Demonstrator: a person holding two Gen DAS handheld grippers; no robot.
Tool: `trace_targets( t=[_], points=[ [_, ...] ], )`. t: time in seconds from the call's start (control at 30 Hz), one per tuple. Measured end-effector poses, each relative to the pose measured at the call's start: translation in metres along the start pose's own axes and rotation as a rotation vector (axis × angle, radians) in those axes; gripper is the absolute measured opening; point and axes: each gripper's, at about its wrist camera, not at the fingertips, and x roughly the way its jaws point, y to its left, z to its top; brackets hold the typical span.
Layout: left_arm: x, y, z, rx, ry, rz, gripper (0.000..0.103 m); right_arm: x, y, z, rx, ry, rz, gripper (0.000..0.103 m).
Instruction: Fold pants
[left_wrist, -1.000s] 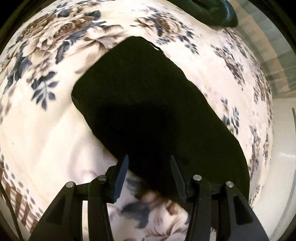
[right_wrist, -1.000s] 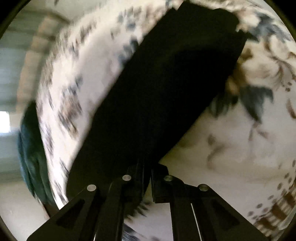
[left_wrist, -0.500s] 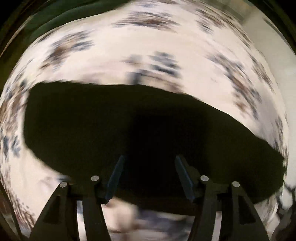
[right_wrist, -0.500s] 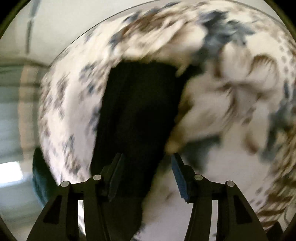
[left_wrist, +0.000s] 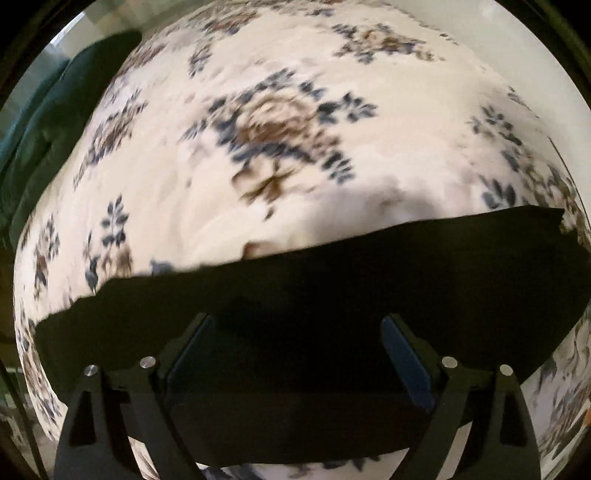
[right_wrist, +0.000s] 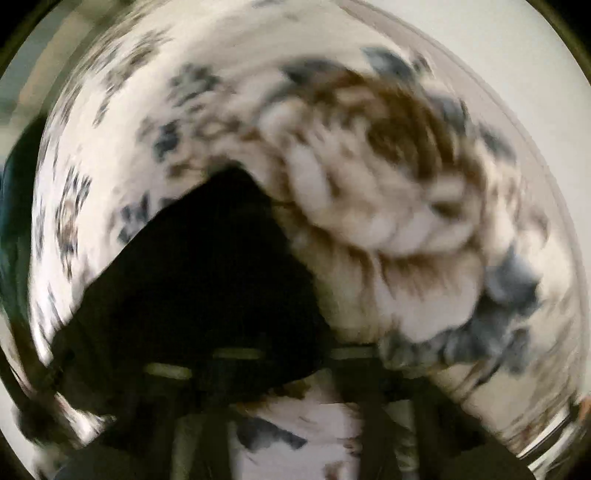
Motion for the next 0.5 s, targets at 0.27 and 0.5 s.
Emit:
trace_targets(
  t=[0.27,0.5],
  points=[
    [0.011,-0.004,0.002,-0.027,0.043,0.025,0.092,-0.010,-0.070,0.046,0.344,0.121,0.119,0.007],
    [0.018,-0.010,-0.006,-0.036,0.058,0.044,0.092,0.005,-0.093,0.023,0.349,0.092,0.307,0.066]
  ],
)
